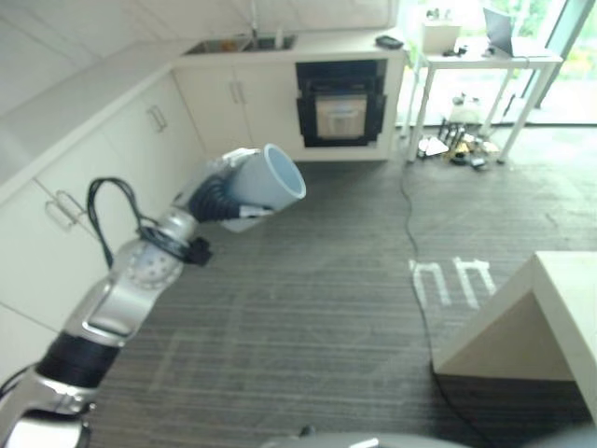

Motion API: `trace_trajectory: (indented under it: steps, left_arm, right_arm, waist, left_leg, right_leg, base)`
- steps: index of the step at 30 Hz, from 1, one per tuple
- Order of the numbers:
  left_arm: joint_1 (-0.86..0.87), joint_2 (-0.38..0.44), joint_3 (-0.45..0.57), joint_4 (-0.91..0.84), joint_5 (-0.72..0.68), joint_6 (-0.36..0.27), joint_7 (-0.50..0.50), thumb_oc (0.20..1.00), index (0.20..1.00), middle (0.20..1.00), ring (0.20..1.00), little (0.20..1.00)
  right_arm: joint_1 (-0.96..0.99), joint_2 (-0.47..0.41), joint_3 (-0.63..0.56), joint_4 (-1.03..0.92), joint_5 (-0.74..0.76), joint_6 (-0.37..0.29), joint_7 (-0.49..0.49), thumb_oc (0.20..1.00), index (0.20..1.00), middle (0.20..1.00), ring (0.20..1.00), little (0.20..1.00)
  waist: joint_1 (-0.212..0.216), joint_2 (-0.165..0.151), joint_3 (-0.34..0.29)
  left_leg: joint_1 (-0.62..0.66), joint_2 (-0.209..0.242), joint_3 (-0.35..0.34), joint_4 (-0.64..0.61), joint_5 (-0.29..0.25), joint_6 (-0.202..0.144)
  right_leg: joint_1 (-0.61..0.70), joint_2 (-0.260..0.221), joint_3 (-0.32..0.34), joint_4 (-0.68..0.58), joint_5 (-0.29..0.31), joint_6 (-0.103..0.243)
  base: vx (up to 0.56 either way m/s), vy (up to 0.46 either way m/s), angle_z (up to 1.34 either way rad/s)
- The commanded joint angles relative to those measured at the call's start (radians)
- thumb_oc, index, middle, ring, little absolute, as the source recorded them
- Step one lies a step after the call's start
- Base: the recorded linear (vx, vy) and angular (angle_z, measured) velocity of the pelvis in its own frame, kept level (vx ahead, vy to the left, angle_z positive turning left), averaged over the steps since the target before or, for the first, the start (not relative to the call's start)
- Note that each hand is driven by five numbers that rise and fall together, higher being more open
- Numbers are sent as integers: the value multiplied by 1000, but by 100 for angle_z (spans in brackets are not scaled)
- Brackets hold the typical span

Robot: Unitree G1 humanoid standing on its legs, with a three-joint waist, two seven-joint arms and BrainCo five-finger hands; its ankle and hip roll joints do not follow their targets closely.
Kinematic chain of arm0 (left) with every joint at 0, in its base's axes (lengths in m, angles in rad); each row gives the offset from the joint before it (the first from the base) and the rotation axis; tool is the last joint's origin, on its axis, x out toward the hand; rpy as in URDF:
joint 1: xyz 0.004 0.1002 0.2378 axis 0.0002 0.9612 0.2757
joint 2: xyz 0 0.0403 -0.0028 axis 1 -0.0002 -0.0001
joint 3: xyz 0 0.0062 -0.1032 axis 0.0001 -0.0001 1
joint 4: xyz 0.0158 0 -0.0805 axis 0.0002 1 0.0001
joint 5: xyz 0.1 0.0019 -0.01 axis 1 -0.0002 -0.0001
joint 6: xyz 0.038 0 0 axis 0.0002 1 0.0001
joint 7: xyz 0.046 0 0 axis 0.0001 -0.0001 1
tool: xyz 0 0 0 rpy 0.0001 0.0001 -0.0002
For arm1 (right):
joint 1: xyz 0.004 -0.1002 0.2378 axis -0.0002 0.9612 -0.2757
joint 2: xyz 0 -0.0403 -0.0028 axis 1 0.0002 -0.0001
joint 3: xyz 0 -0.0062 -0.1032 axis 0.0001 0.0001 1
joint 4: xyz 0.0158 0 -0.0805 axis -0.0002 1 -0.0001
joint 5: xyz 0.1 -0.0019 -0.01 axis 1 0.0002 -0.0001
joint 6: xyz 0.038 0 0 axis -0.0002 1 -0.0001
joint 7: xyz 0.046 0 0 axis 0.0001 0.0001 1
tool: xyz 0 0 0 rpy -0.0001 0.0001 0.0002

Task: Place the dishes in the dishwasher.

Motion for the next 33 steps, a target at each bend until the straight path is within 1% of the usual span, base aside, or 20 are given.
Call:
trace_trajectory:
  steps: [1,6,10,11,16,19,24,27,33]
  left_arm:
    - [-67,1,115,-5,-22,-8,20,200,200,200,200,200]
    - [-54,-10,131,-27,-30,21,37,200,200,200,200,200]
    - [-38,-40,142,-39,-22,25,46,200,200,200,200,200]
    - [-36,-41,142,-40,-24,23,45,200,200,200,200,200]
    - [-13,-51,163,-50,-25,13,44,200,200,200,200,200]
    - [13,-40,188,-44,-38,-2,46,200,200,200,200,200]
    - [28,-37,196,-36,-40,-21,35,200,200,200,200,200]
    - [28,-37,191,-38,-34,-19,25,200,200,200,200,200]
    - [37,-34,181,-24,-33,-46,12,200,200,200,200,200]
  right_arm:
    - [-36,-4,21,48,-29,4,23,1000,1000,1000,1000,1000]
    - [-29,-7,29,58,-57,17,26,1000,1000,1000,1000,1000]
    - [-27,-13,29,61,-55,31,24,1000,1000,1000,1000,1000]
    - [-28,-14,29,61,-49,32,23,1000,1000,1000,1000,1000]
    - [-49,-17,41,34,-19,50,17,1000,1000,1000,1000,1000]
    - [-55,-13,50,20,-24,50,17,1000,1000,1000,1000,1000]
    - [-57,-11,52,25,-28,49,19,1000,1000,1000,1000,1000]
    - [-55,-8,52,31,-24,48,23,1000,1000,1000,1000,1000]
    - [-46,-6,42,38,-29,41,34,1000,1000,1000,1000,1000]
  waist:
    - [-8,5,0]
    - [2,2,4]
    - [21,-3,10]
    - [23,-3,10]
    - [59,-1,25]
    - [74,0,26]
    - [80,1,24]
    - [77,4,20]
    - [57,8,14]
  left_leg:
    - [61,136,122,8,-68,-90]
    - [56,144,130,8,-69,-99]
    - [20,159,135,8,-45,-118]
    - [18,160,135,8,-43,-120]
    - [-25,158,104,8,-19,-128]
    - [-35,154,87,8,-14,-129]
    - [-37,150,75,8,-14,-128]
    - [-32,148,71,8,-18,-126]
    - [-14,144,82,8,-31,-120]
  right_leg:
    - [-18,-68,-65,2,0,80]
    - [-7,-70,-102,2,-5,83]
    - [-5,-70,-153,2,-11,80]
    - [-5,-69,-157,2,-11,79]
    - [-1,-58,-183,2,-23,65]
    - [6,-53,-187,2,-30,62]
    - [13,-50,-177,2,-34,63]
    - [13,-52,-165,2,-34,66]
    - [9,-57,-139,2,-28,73]
  base:
    - [-5,36,-1]
    - [-8,37,6]
    - [-37,37,46]
    - [-31,49,81]
    - [-25,41,84]
    - [-9,25,46]
    - [0,0,0]
    - [-1,-7,-3]
    - [6,-8,-7]
